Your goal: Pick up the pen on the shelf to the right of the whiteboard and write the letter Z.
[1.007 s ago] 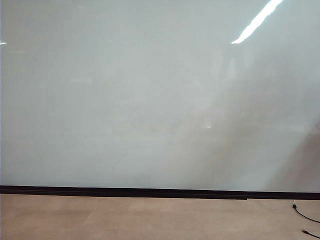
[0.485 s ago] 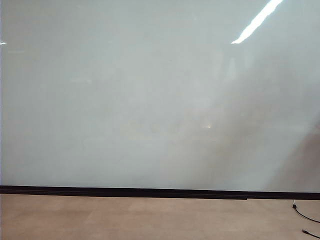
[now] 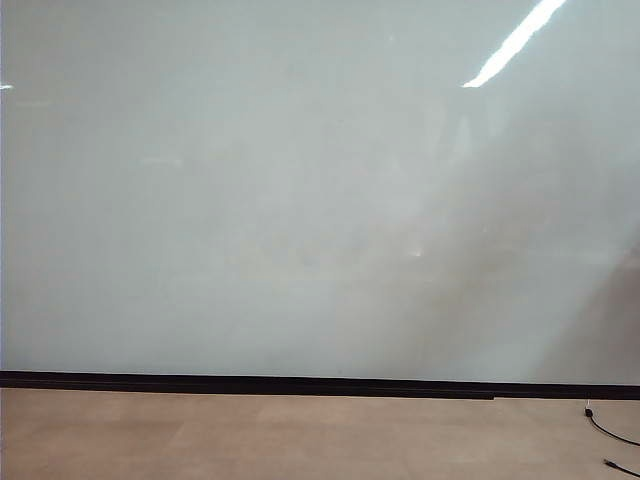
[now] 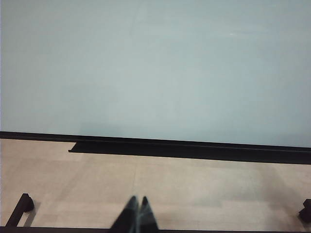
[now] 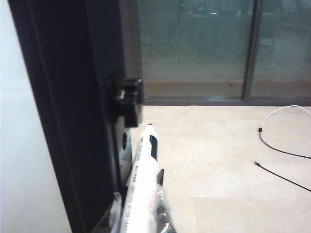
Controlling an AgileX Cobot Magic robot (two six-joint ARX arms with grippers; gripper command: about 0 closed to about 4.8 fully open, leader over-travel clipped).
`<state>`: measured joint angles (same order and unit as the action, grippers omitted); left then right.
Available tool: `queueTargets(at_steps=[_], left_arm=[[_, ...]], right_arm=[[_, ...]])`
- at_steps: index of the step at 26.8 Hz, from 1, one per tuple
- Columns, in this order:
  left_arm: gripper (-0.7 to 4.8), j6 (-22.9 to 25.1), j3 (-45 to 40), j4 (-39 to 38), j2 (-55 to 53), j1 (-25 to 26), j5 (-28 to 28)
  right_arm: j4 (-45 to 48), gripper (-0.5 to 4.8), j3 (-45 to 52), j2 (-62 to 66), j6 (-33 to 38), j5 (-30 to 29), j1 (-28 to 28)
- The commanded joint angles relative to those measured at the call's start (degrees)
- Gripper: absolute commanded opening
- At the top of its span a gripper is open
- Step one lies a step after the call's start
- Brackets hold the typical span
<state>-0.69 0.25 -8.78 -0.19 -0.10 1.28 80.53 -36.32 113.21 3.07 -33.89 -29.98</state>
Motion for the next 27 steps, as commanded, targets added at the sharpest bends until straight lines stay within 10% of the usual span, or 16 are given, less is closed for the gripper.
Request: queueTargets(at_steps=[1, 27], left_arm=[[-0.05, 0.24, 0.13, 0.66, 0.00, -0.02, 0.02], [-0.05, 0.24, 0.13, 0.66, 0.00, 0.00, 0.02]], right_arm=[[0.61, -0.05, 0.00, -0.22, 0.07, -0.79, 0.17], [0.72, -0.05, -0.63, -1.81, -0.11, 13.73, 0.07]])
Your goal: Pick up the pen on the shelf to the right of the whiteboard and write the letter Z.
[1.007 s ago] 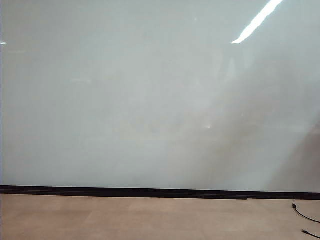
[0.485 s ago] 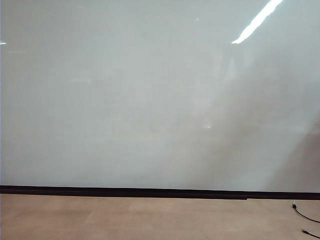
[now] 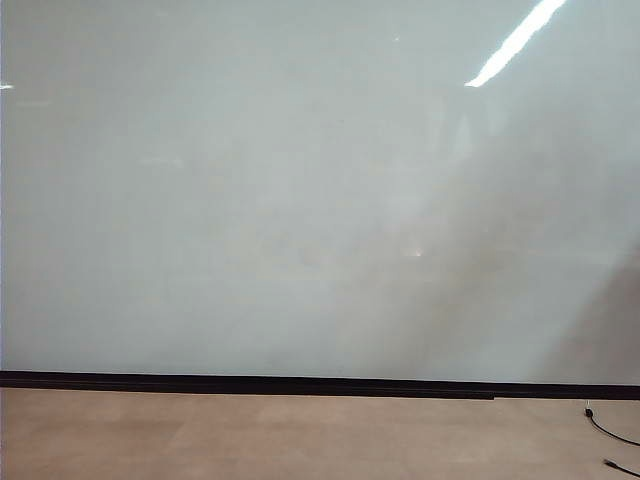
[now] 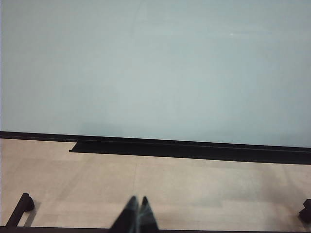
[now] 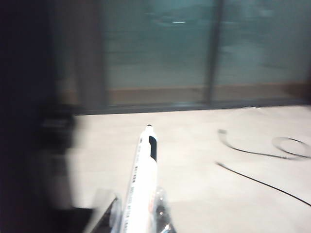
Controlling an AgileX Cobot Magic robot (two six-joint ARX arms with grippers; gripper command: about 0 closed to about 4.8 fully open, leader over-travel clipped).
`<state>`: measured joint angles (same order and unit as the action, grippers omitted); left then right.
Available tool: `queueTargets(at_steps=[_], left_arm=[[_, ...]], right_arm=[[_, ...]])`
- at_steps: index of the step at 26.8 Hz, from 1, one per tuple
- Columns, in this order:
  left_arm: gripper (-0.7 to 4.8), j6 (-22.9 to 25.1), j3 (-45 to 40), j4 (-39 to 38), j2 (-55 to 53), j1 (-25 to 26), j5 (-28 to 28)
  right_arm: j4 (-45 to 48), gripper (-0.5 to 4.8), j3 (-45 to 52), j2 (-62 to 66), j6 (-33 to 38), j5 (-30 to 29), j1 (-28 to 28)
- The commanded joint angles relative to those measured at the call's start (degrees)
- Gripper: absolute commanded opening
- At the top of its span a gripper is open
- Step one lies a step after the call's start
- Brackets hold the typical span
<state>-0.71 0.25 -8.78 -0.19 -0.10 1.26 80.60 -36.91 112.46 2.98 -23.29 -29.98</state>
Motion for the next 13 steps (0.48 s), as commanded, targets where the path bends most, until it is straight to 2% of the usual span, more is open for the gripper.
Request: queueTargets(at_steps=[1, 7, 13], left_arm=[[-0.04, 0.26, 0.13, 0.66, 0.00, -0.02, 0.04], [-0.05, 0.26, 0.13, 0.68, 0.00, 0.00, 0.04], [-0.04, 0.26, 0.13, 0.66, 0.00, 0.00, 0.17]], right_arm=[[0.66, -0.05, 0.04, -1.42, 0.00, 4.15, 0.09], [0.63, -0.06, 4.04, -5.55, 0.02, 8.94, 0.90], [0.63, -0.05, 12.63, -11.72, 0.37, 17.62, 4.52]])
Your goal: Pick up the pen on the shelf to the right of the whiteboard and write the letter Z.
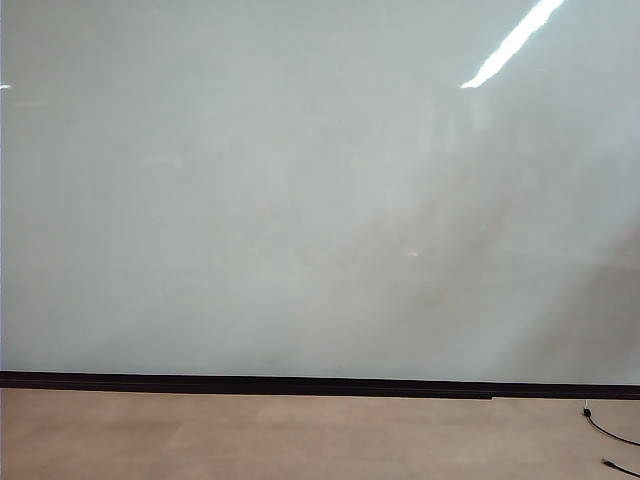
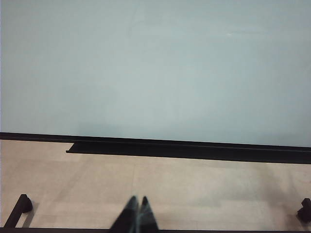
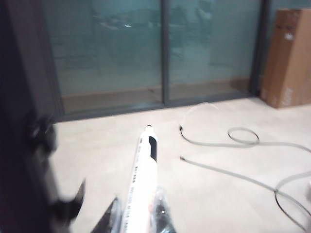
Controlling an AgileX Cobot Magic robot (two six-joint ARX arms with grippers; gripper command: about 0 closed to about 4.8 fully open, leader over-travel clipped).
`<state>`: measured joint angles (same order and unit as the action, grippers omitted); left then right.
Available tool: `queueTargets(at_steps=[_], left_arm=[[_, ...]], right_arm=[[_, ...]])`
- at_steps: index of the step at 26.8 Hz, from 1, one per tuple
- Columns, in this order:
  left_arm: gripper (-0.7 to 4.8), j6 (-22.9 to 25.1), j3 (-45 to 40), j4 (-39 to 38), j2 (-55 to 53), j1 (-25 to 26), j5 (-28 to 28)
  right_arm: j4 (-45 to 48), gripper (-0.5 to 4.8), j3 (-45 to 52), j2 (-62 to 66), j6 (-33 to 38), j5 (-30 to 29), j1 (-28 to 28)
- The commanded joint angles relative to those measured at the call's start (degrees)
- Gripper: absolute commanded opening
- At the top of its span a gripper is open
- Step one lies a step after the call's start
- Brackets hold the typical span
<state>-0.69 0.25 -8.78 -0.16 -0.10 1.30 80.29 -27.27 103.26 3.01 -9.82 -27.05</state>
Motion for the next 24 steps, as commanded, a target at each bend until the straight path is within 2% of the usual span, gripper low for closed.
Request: queueTargets(at_steps=[1, 9, 11, 16, 20, 24], left_arm=[[-0.05, 0.24, 0.13, 0.66, -0.02, 0.00, 0.09], [-0.04, 0.24, 0.13, 0.66, -0.02, 0.00, 0.17], [-0.05, 0.24, 0.13, 0.66, -0.02, -0.02, 0.22], [-0.04, 0.24, 0.13, 0.63, -0.02, 0.00, 0.17], [-0.05, 0.24, 0.13, 0.66, -0.02, 0.00, 0.17], [-0.04, 0.24, 0.13, 0.66, -0.02, 0.00, 0.20]], right_arm=[[0.94, -0.05, 4.59, -3.63, 0.48, 5.53, 2.27], [0.81, -0.05, 18.67, -17.73, 0.02, 24.70, 15.50], [0.59, -0.05, 23.43, -24.55, -0.04, 29.31, 23.67], [0.57, -0.05, 25.92, -30.56, -0.37, 28.94, 40.19], [0.37, -0.05, 24.81, -30.47, -0.39, 27.10, 48.70], [-1.44, -0.05, 21.44, -30.10, -0.46, 22.77, 55.04]])
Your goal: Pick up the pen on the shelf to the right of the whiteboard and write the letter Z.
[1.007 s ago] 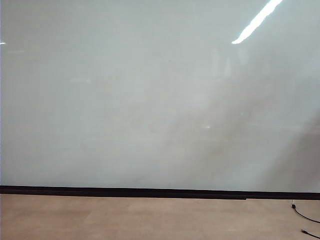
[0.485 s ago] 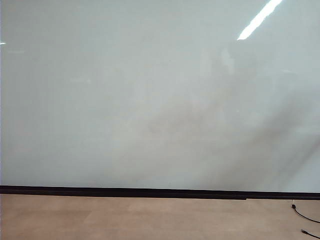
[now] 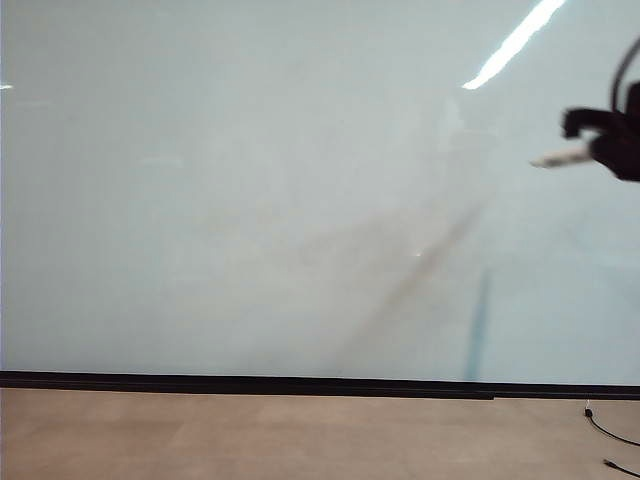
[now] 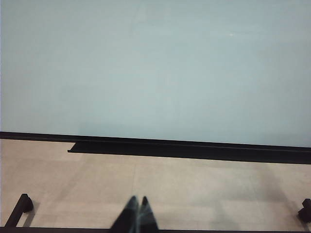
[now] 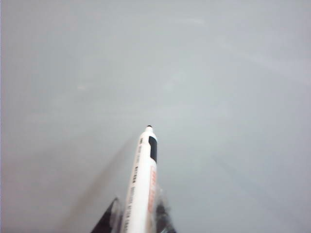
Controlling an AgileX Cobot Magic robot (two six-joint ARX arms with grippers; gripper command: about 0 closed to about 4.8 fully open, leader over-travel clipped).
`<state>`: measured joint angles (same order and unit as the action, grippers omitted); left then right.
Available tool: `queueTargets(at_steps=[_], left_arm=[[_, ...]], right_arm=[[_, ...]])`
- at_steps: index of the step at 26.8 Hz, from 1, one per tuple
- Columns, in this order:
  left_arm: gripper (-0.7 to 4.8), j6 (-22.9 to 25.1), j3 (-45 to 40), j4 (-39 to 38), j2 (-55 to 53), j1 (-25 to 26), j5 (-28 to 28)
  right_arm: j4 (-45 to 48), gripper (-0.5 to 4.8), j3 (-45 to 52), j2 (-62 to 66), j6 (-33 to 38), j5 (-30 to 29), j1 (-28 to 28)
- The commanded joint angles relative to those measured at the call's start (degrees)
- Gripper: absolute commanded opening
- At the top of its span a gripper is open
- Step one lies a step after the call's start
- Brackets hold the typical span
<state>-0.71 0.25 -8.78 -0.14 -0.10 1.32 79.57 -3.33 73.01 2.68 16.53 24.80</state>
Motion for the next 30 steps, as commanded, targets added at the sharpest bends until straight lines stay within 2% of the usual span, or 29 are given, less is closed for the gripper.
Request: queueTargets(at_steps=[1, 6, 12, 19, 30], left_arm=[[-0.04, 0.26, 0.13, 0.66, -0.04, 0.00, 0.17], [-0.05, 0.26, 0.13, 0.66, -0.04, 0.00, 0.20], [-0.04, 0.26, 0.13, 0.66, -0.04, 0.00, 0.17], [-0.04, 0.26, 0.13, 0.63, -0.04, 0.00, 0.15], [-0.04, 0.26, 0.13, 0.66, -0.04, 0.00, 0.15]], right_arm=[[-1.60, -0.05, -3.65, 0.17, -0.15, -4.61, 4.22], [-11.82, -0.05, -12.09, 0.24, -1.73, -12.63, 6.91], [-28.11, -0.05, -23.15, 0.37, -5.42, -17.40, 7.48], [-29.09, -0.05, -31.04, 5.18, -5.46, -21.42, 7.76], [-29.44, -0.05, -38.82, 11.08, -4.00, -22.69, 8.92]])
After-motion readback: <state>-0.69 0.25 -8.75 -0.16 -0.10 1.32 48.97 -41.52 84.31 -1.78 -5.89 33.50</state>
